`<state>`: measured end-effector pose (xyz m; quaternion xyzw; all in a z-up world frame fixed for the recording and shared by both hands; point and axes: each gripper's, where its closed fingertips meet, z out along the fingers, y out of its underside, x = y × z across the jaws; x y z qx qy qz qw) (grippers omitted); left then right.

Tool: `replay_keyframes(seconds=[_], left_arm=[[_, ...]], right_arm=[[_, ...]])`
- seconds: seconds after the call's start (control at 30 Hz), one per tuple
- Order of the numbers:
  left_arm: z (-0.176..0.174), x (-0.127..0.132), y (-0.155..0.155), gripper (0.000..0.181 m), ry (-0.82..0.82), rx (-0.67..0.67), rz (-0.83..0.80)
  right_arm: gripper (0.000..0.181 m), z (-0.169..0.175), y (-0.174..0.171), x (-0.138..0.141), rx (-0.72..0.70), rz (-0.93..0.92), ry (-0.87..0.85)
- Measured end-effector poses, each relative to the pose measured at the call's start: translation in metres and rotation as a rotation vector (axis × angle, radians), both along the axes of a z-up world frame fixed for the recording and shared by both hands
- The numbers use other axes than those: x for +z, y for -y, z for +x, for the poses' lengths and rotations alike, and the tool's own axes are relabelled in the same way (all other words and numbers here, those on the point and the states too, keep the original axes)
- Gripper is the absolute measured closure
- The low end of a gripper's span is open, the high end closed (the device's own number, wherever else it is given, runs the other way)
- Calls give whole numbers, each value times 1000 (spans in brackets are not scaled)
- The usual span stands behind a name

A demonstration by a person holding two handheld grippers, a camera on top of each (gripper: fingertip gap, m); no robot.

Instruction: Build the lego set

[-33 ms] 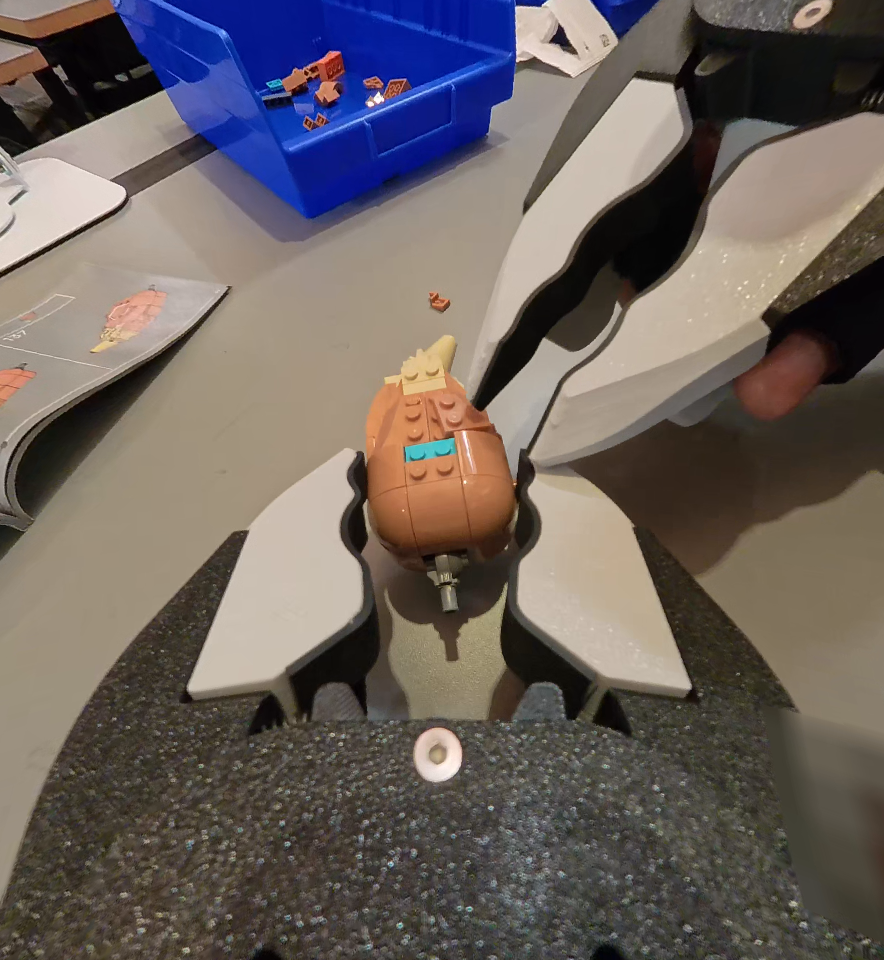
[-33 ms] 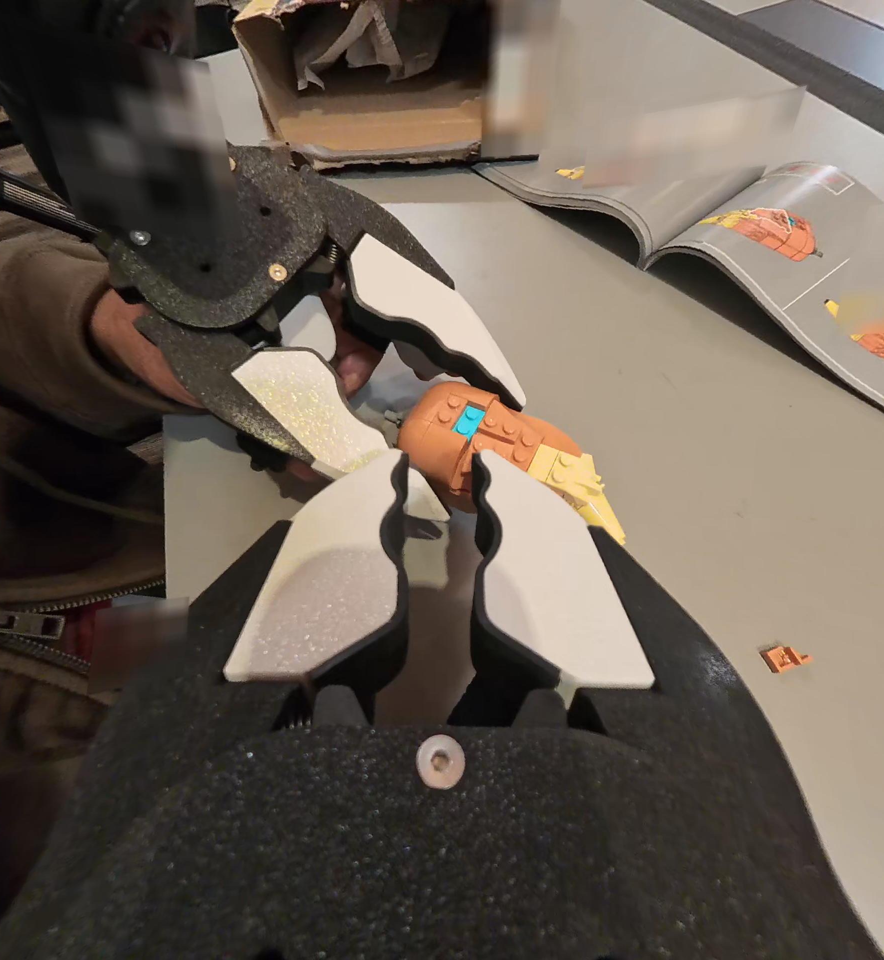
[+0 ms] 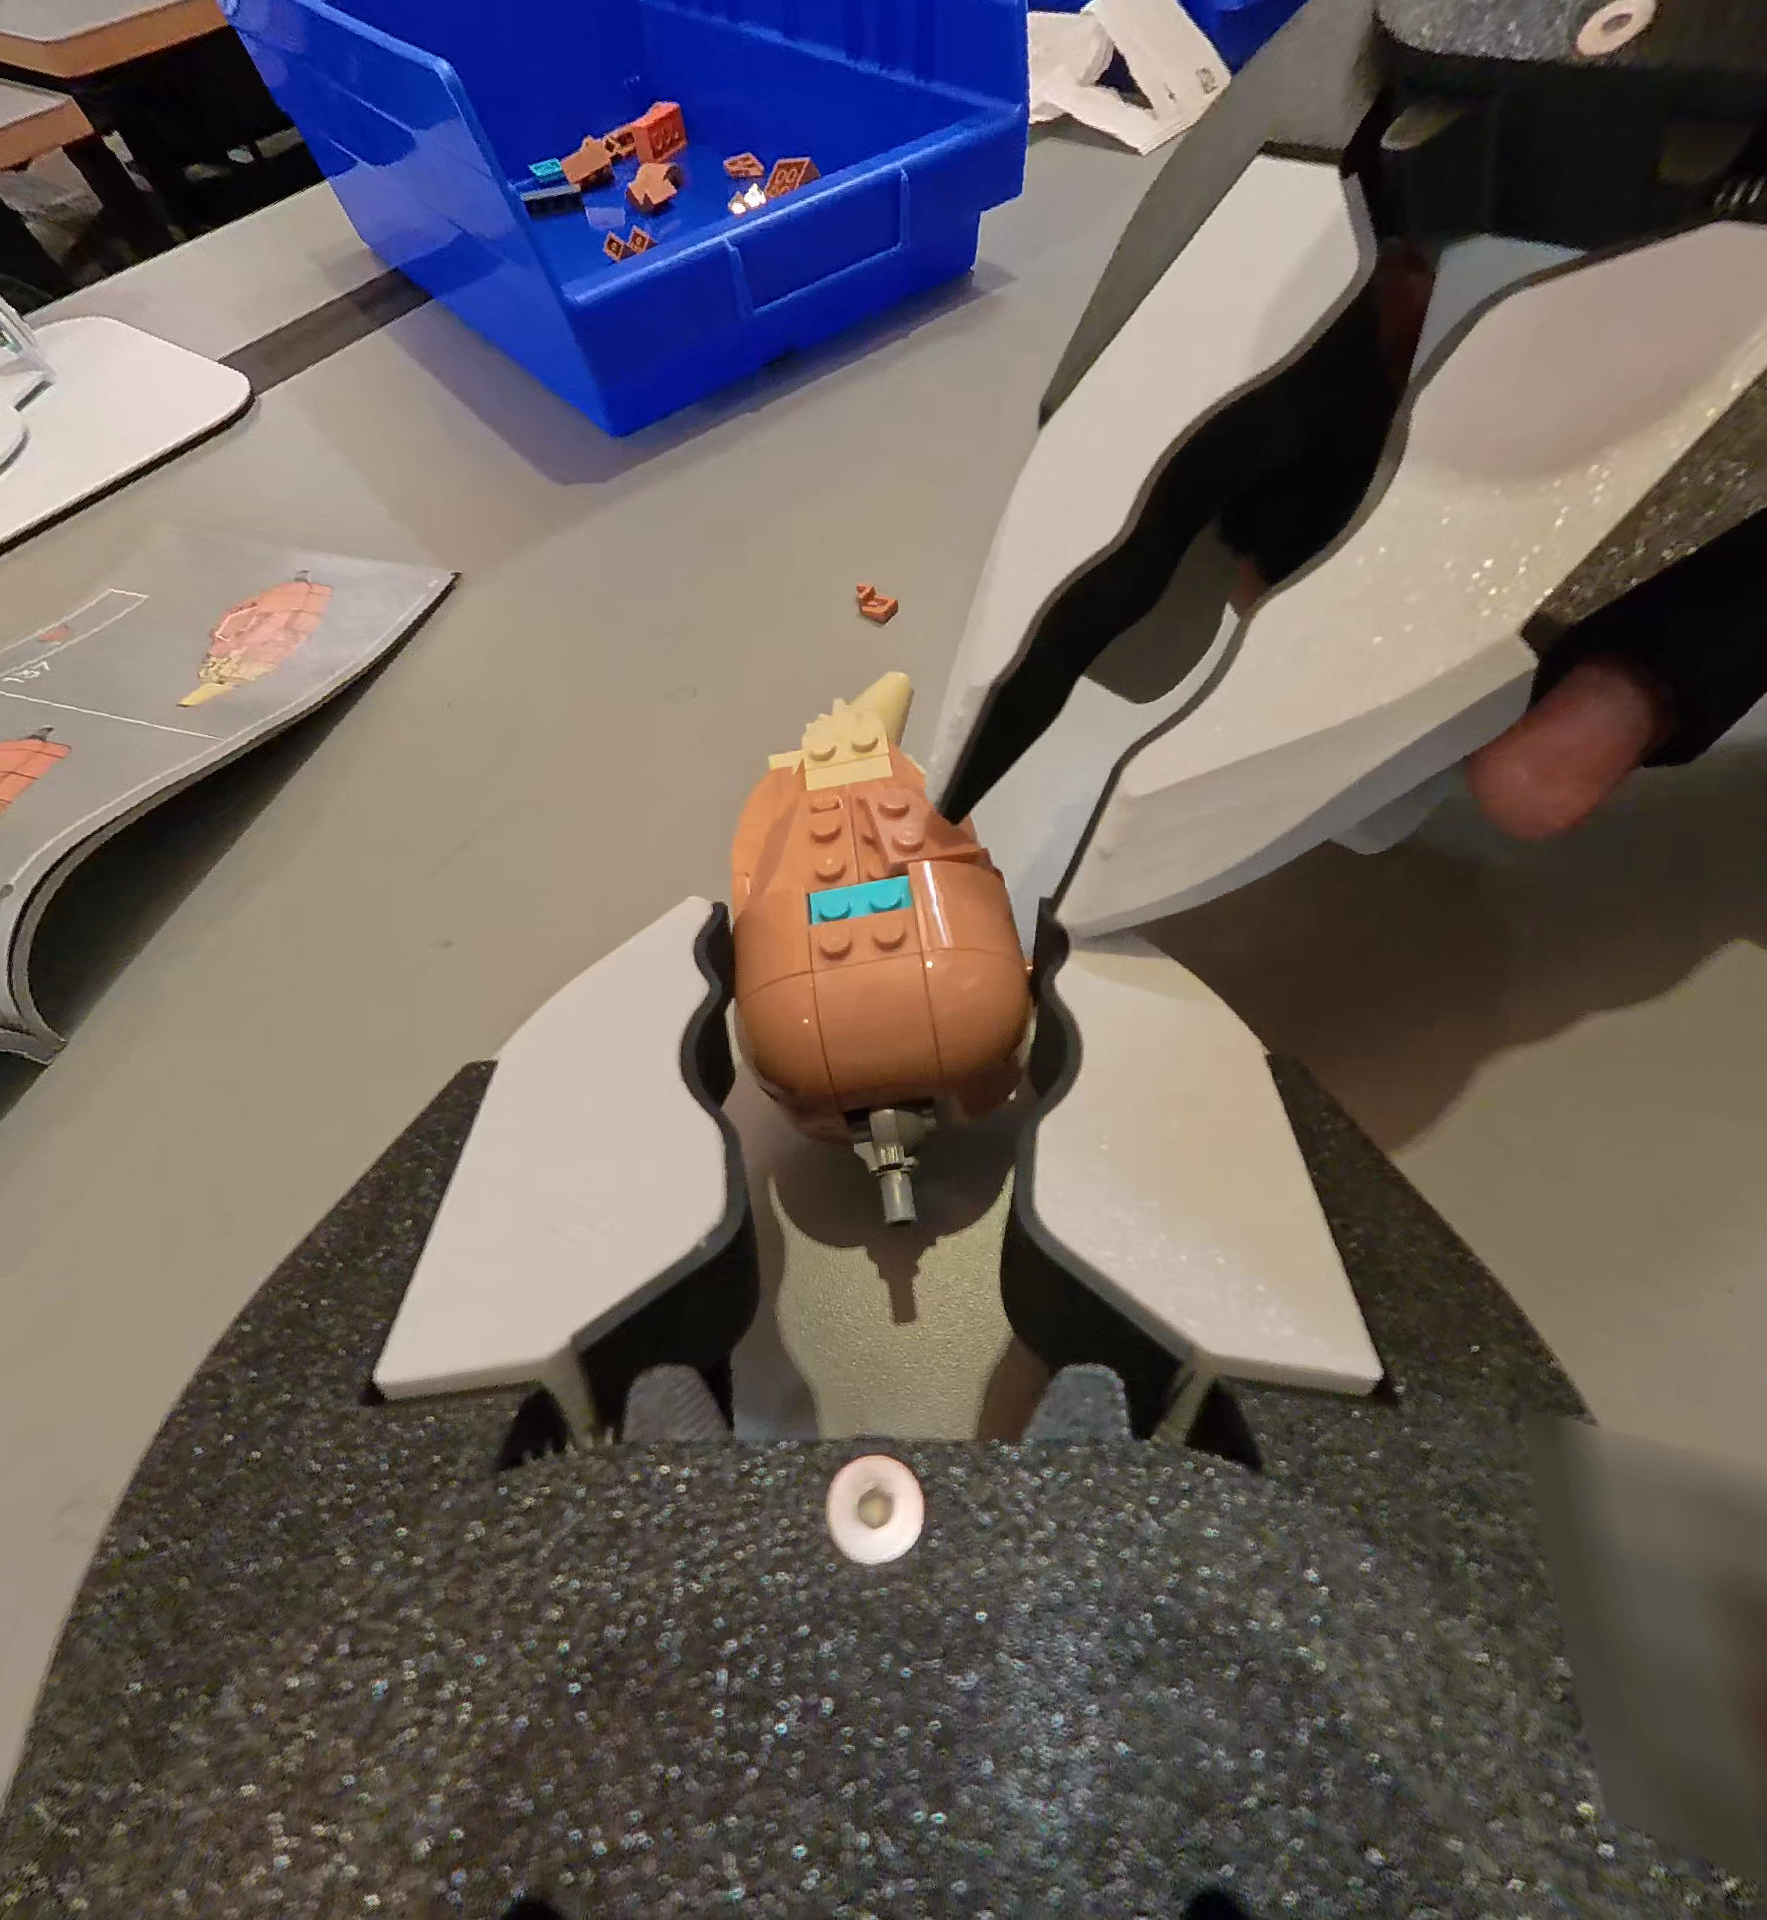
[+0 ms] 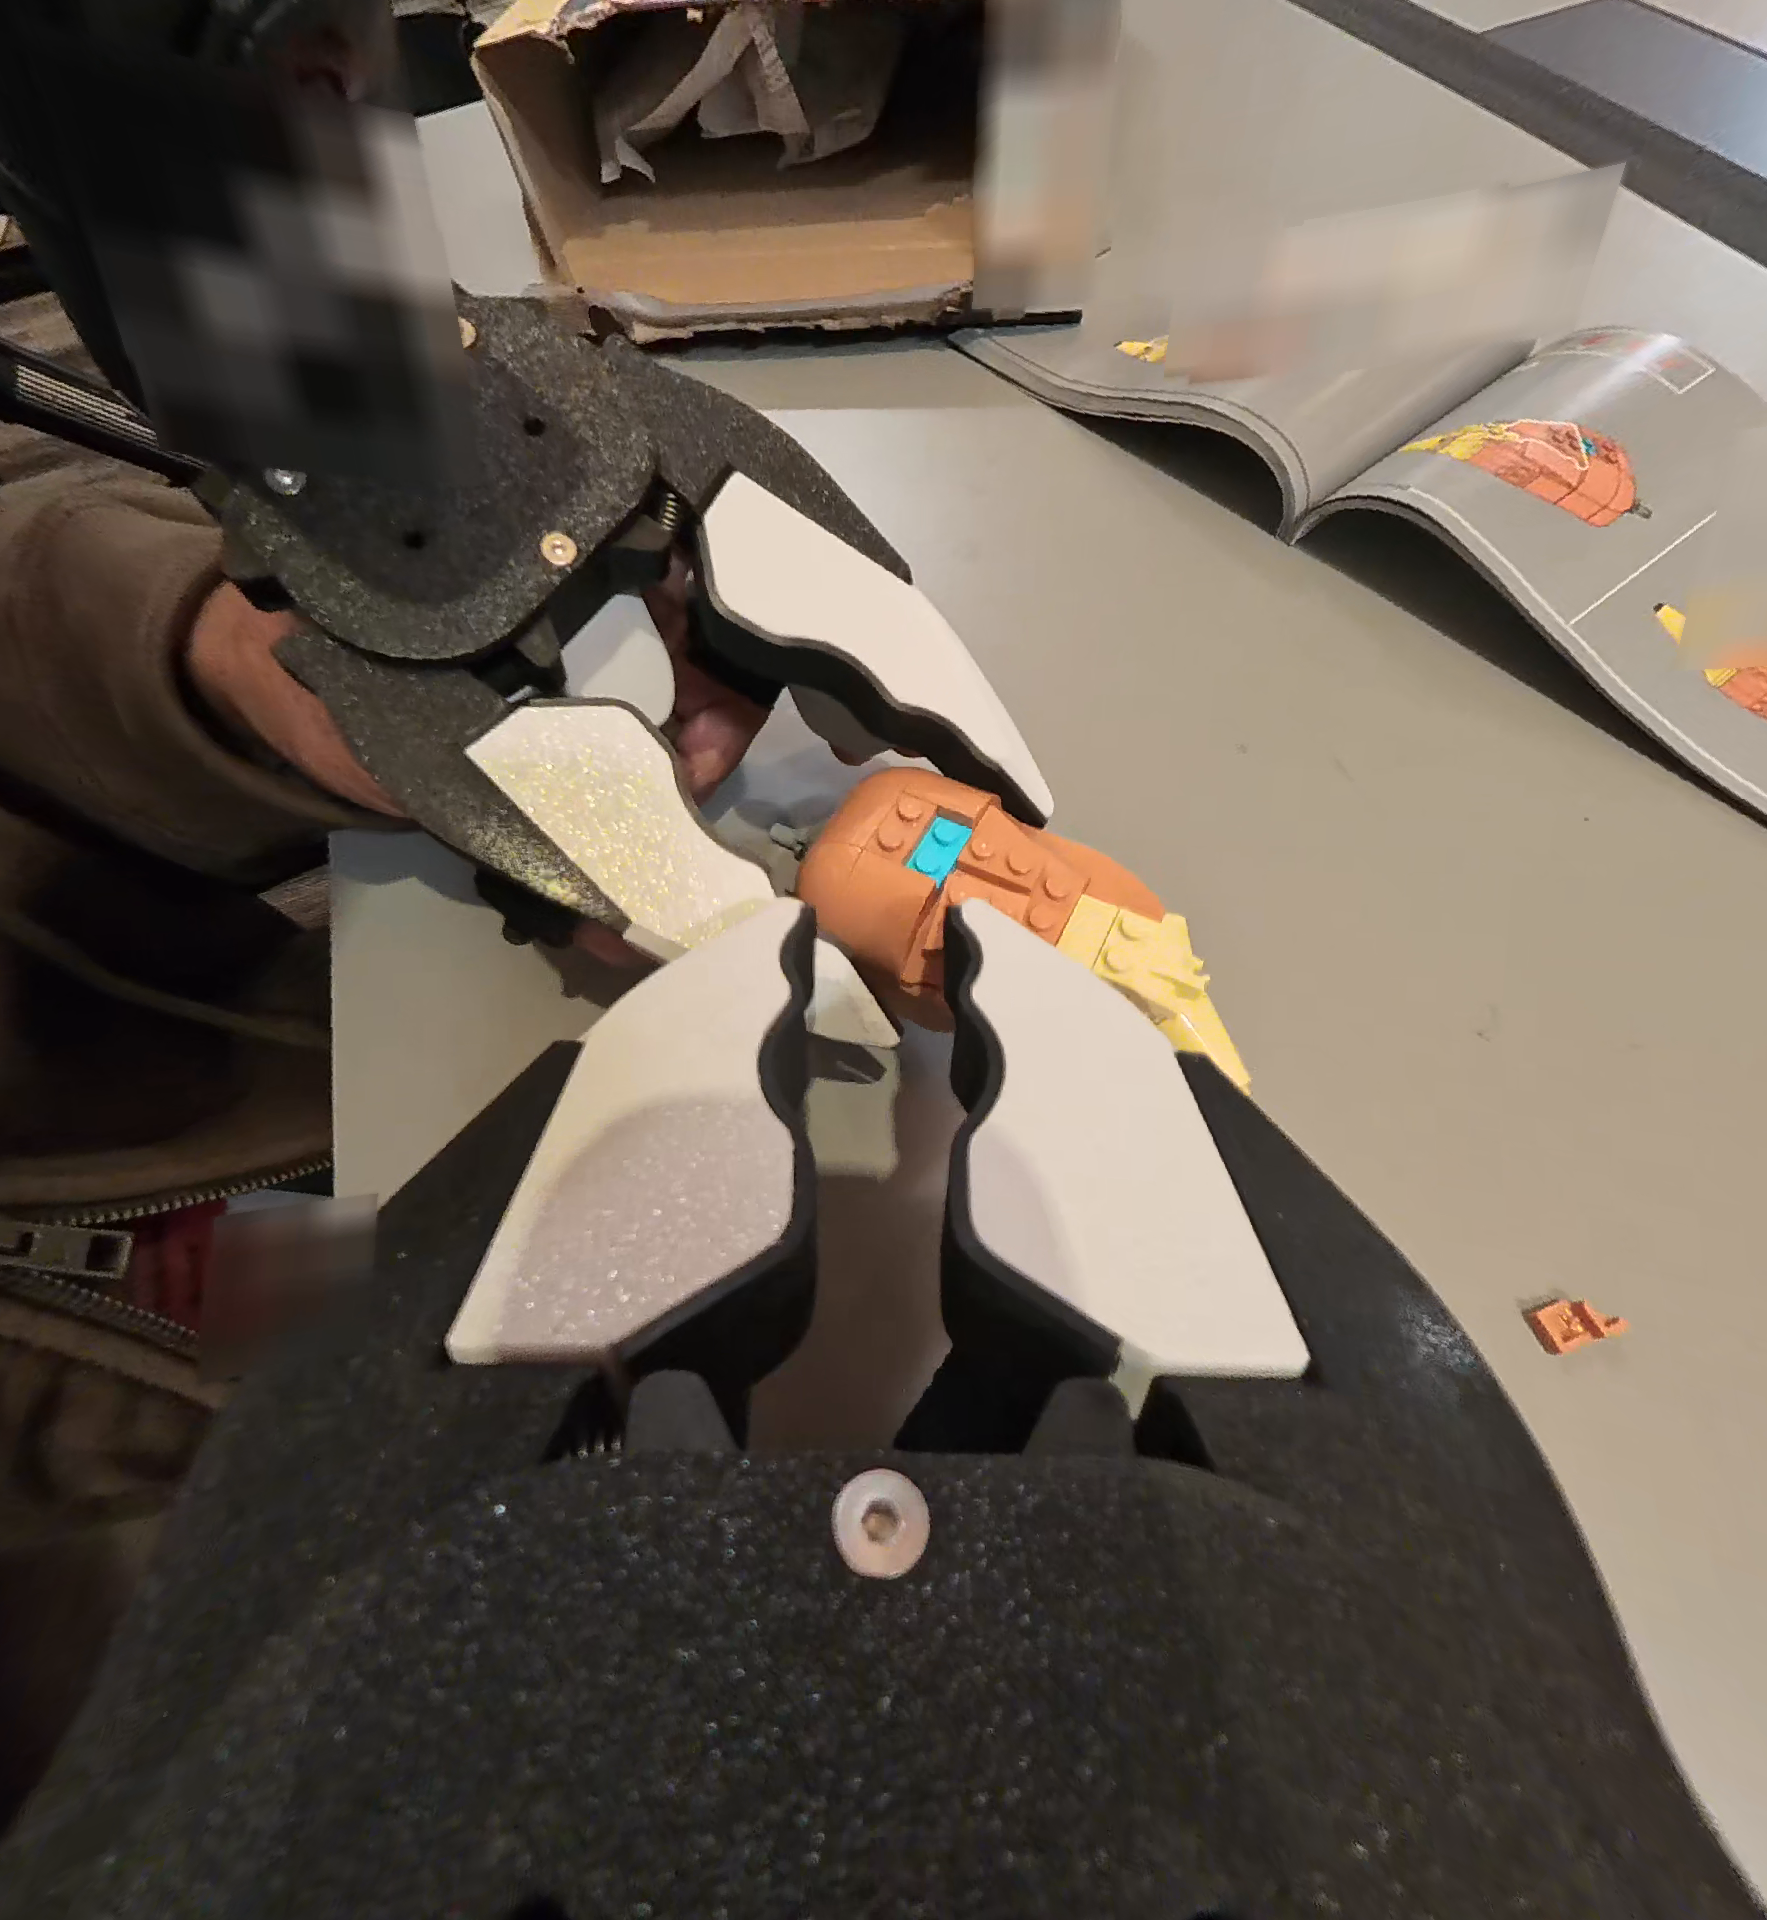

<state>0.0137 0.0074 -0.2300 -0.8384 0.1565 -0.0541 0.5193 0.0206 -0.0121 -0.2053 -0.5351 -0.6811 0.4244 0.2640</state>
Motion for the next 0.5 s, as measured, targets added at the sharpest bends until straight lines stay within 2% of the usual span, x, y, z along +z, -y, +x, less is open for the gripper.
replay_keyframes(seconds=[0.27, 0.5], left_arm=[[0, 2, 1, 125, 1, -14, 11], [-1, 4, 3, 125, 2, -23, 23]], right_arm=[[157, 6, -3, 7, 33, 10, -32], [157, 11, -1, -3, 66, -4, 16]])
